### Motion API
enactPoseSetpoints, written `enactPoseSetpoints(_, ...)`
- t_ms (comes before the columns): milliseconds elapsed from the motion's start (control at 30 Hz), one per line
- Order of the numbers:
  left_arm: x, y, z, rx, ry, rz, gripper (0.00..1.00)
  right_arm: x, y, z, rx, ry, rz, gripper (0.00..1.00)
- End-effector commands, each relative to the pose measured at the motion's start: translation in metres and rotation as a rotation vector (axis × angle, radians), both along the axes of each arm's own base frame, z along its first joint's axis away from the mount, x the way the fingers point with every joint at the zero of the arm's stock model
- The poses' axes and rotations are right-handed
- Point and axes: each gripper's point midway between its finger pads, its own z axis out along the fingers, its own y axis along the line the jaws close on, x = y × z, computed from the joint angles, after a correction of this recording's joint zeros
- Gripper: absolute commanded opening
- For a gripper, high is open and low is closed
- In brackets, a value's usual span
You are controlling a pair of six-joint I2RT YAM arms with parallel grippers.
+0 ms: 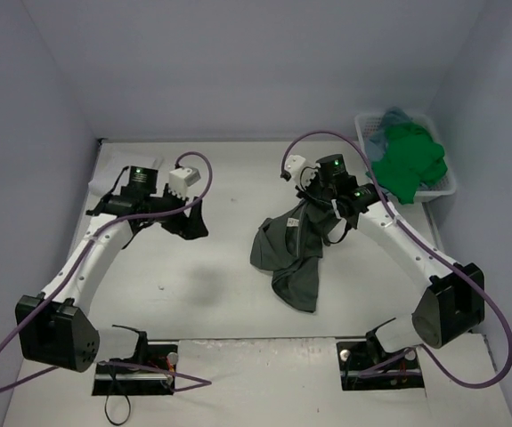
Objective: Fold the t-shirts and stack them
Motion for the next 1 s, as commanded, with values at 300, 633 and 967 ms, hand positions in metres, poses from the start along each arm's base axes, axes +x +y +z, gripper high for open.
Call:
enactPoseSetpoints(300,0.001,-0.140,0.019,0.016,-0.393,-0.292,0.69,0.011,-0.004,0.000,0.037,0.009,-0.057,0.00)
enactPoseSetpoints(633,0.028,-0.156,-0.020,0.078,-0.486,-0.228,0.69,0.038,-0.031,0.022,0.176,0.009,-0.177,0.00)
enactPoseSetpoints(967,0.038,-0.193,-0.035,0.128,-0.550,-0.270,0.69,0.049,-0.038,0.011,0.238,0.061,-0.242,0.00)
